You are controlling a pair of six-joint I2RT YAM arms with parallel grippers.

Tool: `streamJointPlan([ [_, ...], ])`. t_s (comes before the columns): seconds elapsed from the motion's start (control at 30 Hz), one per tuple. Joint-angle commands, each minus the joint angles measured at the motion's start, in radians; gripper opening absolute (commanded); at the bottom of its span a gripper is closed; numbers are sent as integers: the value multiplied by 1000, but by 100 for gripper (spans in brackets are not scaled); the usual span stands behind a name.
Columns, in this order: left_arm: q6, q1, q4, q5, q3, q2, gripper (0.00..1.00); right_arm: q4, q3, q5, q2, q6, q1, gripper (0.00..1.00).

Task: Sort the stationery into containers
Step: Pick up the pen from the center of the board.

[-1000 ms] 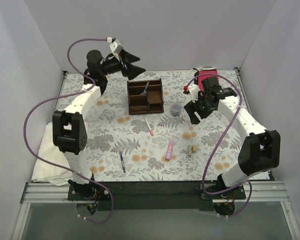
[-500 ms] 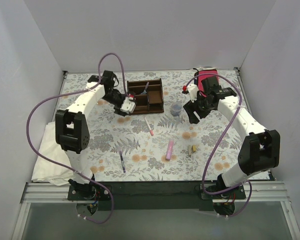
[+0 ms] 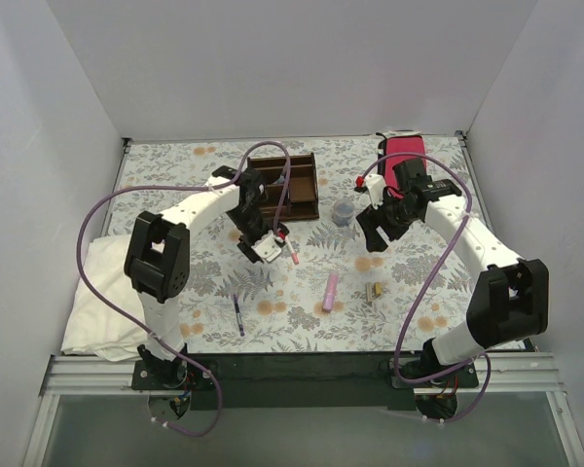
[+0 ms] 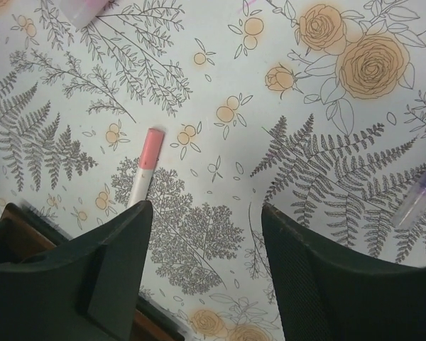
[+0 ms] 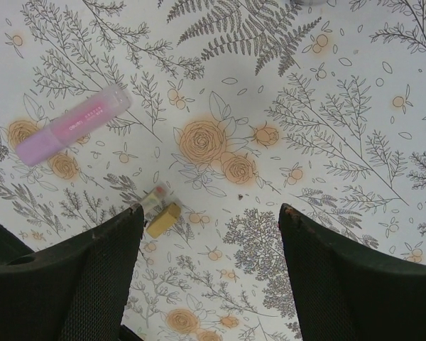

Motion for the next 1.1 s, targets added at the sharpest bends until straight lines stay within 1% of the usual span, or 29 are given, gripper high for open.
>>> streamJointPlan([
  [0.0, 154, -38, 97, -46, 9, 57, 60, 5, -9, -33, -41, -7, 0, 81],
  [0.17, 111, -69, 100, -60, 165, 180, 55, -6, -39, -36, -65, -9, -1, 81],
  [0.27, 82, -89, 80, -89, 242, 264, 52, -6, -62, -47, -79, -9, 0, 81],
  [0.3, 67, -98, 71, -103, 291, 281, 50, -8, -65, -50, -85, -7, -1, 81],
  [0.4, 53, -112, 55, -123, 345, 335, 48, -9, -82, -53, -95, -12, -1, 81],
  [0.57, 51, -126, 12, -169, 360, 364, 42, -8, -85, -45, -102, -21, -3, 81],
  [0.67, 51, -133, -18, -192, 354, 365, 36, -8, -87, -50, -105, -26, -3, 81],
  [0.7, 51, -135, -43, -194, 353, 362, 35, -5, -88, -53, -105, -26, -3, 81],
  [0.87, 51, -144, -57, -250, 291, 339, 33, -4, -87, -71, -102, -24, -3, 81],
  [1.07, 19, -159, -75, -298, 296, 378, 28, 0, -78, -64, -105, -21, -3, 81],
])
